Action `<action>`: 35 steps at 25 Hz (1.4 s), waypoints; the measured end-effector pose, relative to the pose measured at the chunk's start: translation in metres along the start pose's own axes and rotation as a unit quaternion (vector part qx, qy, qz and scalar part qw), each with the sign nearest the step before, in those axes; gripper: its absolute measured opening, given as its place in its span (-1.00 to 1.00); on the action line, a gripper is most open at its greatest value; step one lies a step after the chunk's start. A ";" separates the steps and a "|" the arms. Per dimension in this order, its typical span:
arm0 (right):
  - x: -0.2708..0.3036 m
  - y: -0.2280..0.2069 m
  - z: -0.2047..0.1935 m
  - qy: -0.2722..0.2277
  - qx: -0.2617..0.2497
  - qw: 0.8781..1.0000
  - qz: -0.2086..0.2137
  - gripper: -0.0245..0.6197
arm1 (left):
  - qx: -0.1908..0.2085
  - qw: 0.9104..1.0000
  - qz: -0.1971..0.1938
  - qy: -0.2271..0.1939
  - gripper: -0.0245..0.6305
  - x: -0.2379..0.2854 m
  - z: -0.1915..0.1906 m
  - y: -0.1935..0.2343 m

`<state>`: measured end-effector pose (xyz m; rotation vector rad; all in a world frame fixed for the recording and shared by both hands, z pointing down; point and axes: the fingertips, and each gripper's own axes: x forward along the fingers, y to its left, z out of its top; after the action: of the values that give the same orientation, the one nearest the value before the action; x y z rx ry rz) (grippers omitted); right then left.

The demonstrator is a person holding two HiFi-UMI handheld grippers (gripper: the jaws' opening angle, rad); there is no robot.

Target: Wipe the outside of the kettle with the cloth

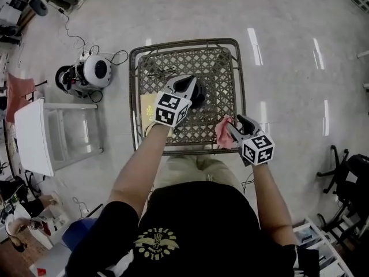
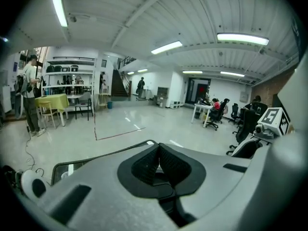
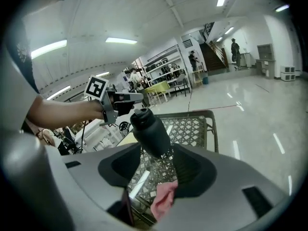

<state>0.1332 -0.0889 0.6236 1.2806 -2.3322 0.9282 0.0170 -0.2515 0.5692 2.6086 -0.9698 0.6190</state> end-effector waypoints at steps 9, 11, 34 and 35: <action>0.047 -0.023 -0.090 0.136 -0.050 0.989 -0.018 -0.21 | 0.044 0.998 -0.011 0.036 -0.90 0.012 -0.021 0.001; 0.056 -0.028 -0.113 0.177 -0.073 0.981 -0.018 -0.20 | 0.056 0.998 -0.013 0.034 -0.90 0.014 -0.020 0.001; 0.104 0.024 -0.095 0.157 -0.245 0.956 -0.024 -0.84 | 0.071 0.994 -0.049 0.069 -0.90 0.016 -0.037 0.000; 0.107 0.032 -0.082 0.147 -0.246 0.958 -0.017 -0.85 | 0.070 0.994 -0.050 0.069 -0.90 0.016 -0.038 0.000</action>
<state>0.0453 -0.0881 0.7315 0.9058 -2.1118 0.4414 0.0171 -0.2448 0.6096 2.6738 -0.7731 0.8580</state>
